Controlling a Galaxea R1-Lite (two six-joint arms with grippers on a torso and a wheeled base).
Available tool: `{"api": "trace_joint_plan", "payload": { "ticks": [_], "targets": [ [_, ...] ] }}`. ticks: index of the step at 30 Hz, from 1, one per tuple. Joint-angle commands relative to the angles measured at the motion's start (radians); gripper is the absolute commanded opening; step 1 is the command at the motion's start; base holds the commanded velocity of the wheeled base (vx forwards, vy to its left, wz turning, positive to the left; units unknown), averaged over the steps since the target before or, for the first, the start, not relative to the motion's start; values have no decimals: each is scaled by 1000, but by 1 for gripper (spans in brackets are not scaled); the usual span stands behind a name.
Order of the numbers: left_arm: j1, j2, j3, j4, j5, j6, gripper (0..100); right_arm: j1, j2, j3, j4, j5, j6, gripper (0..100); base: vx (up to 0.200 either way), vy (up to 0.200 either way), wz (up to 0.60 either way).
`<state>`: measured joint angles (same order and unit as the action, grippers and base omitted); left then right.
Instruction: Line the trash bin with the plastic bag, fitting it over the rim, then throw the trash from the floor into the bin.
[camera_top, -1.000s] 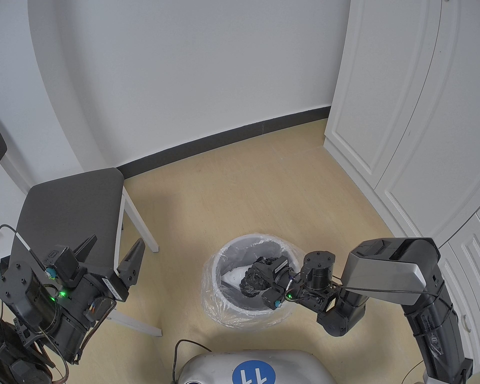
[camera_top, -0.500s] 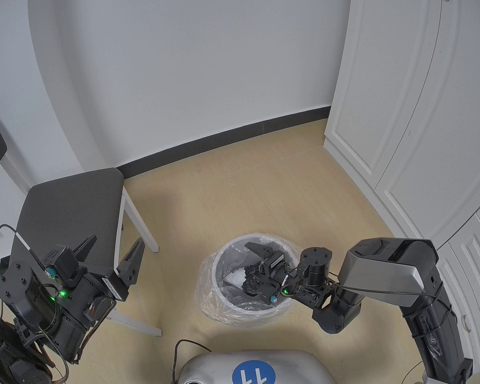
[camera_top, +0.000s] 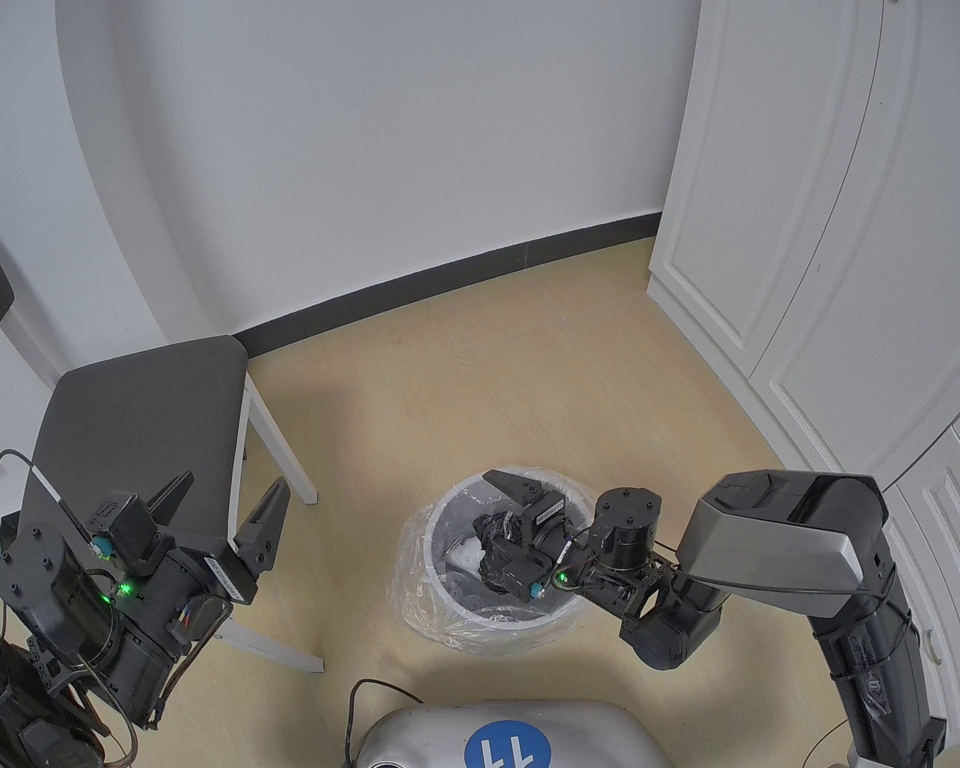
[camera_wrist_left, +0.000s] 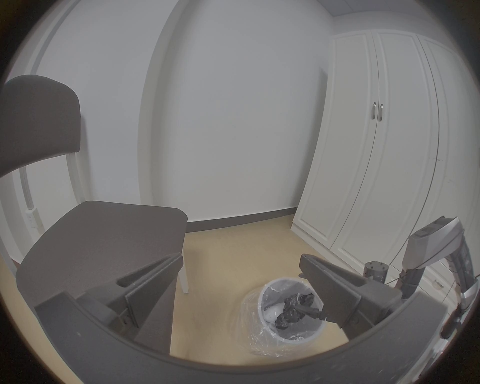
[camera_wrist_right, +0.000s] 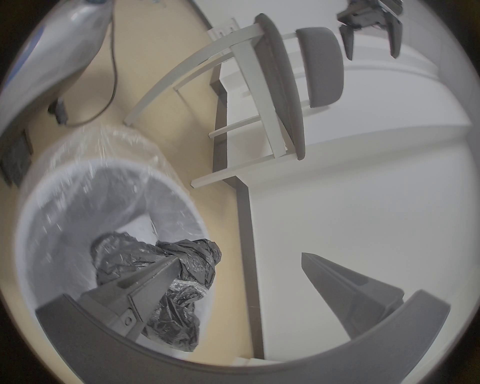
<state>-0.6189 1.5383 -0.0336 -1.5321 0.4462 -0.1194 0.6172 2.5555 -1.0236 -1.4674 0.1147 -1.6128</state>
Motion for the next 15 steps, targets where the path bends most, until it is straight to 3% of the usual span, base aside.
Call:
{"api": "trace_joint_plan", "payload": {
  "ticks": [1,11,12,13,14,15],
  "targets": [
    [-2,5,9,0,0,-2,100,75,-66,109,6,-89,143,100,0,0,0],
    [-2,0,9,0,0,-11,100,87,-93,227,1,-155,386,100,0,0,0],
    [-1,2,8,0,0,-11,100,84,-120,243,9,-262,478,100,0,0,0],
    [-1,2,8,0,0,-11,100,84,-121,243,9,-271,482,100,0,0,0],
    [-2,5,8,0,0,-11,100,79,-127,234,15,-345,544,100,0,0,0],
    [-2,5,8,0,0,-11,100,72,-132,223,32,-366,568,100,0,0,0]
  ]
}}
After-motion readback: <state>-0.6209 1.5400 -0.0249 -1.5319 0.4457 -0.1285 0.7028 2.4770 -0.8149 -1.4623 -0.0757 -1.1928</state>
